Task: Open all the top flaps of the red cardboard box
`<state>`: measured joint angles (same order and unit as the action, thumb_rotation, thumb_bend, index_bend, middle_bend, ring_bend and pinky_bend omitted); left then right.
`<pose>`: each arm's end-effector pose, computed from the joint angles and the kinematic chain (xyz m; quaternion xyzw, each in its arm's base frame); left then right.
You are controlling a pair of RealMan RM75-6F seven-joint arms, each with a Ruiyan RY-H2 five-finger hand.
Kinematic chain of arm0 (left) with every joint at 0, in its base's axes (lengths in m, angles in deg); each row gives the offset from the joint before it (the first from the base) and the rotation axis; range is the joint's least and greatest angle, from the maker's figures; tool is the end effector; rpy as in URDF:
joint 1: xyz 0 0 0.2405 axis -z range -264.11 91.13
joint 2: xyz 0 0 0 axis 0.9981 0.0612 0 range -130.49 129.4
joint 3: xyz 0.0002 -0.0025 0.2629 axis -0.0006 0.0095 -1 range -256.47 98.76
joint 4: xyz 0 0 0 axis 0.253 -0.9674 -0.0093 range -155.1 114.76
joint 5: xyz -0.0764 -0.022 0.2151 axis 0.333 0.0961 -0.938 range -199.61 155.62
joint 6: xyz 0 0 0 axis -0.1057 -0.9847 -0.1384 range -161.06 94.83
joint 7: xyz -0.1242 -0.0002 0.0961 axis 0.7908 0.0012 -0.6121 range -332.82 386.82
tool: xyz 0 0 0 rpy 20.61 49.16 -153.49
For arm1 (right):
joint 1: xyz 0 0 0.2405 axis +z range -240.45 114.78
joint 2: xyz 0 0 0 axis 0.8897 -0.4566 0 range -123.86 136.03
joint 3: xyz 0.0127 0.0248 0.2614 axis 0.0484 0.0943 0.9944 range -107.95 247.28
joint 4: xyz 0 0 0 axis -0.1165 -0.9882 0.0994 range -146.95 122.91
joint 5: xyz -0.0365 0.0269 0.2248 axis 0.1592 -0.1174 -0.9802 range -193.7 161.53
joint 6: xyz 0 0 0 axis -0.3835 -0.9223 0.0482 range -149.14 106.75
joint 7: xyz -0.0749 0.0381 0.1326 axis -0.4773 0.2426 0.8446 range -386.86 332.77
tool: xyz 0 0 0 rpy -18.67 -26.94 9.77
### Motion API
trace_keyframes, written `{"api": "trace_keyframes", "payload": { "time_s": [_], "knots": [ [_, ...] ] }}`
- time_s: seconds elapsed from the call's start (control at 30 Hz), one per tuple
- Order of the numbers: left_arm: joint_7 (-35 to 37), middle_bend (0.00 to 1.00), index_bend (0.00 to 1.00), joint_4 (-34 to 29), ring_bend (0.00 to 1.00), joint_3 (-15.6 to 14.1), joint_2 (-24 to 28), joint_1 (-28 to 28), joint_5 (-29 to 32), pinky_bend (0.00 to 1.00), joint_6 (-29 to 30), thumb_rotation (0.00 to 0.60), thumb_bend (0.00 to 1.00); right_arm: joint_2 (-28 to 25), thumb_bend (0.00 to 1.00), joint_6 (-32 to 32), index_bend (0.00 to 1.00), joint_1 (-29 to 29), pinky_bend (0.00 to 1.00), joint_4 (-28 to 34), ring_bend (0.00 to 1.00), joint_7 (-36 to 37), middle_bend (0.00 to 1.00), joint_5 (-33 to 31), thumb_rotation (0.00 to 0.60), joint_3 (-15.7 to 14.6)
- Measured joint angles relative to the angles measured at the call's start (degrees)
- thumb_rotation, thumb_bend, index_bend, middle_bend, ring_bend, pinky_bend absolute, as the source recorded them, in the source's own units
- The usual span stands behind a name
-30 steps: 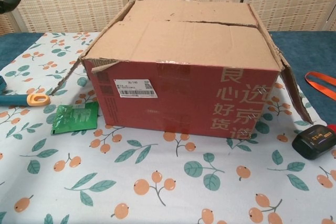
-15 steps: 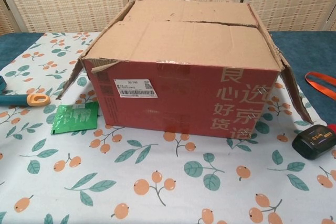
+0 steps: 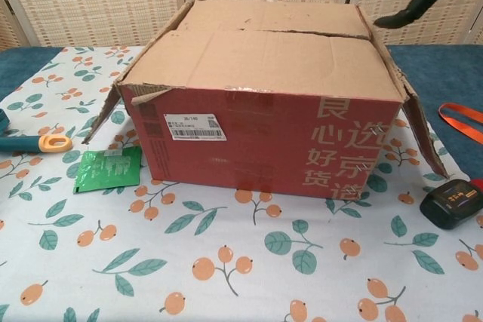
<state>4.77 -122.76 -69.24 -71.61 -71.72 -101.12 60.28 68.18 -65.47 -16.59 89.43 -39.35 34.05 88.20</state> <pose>-0.2353 0.2572 0.1377 -0.5470 -0.2893 -0.4516 0.6428 -0.1220 -0.4031 0.0954 0.7035 -0.4377 0.3822 0.4091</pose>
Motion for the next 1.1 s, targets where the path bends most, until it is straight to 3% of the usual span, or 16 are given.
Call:
{"api": "trace_keyframes", "payload": {
  "time_s": [0.3,0.77,1.1],
  "knots": [
    [2.73,0.0,0.0,1.34,0.0,0.76,0.83,-0.96,-0.04,0.0,-0.11,0.6,0.42,7.52,0.42,1.31,0.0,8.69,0.0,-7.98,0.0,-7.33,0.0,-8.13,0.6,-1.95],
    [4.78,0.0,0.0,2.46,0.0,2.32,1.43,-1.35,0.52,0.0,-0.84,0.6,0.42,13.94,0.42,2.9,0.0,15.36,0.0,-18.65,0.0,-12.1,0.0,-15.24,0.6,-5.36],
    [5.64,0.0,0.0,3.19,0.0,3.06,1.66,-1.53,0.66,0.0,-1.04,0.6,0.42,14.09,0.42,2.15,0.0,15.62,0.0,-21.33,0.0,-6.42,0.0,-12.78,0.6,-2.54]
  ]
}}
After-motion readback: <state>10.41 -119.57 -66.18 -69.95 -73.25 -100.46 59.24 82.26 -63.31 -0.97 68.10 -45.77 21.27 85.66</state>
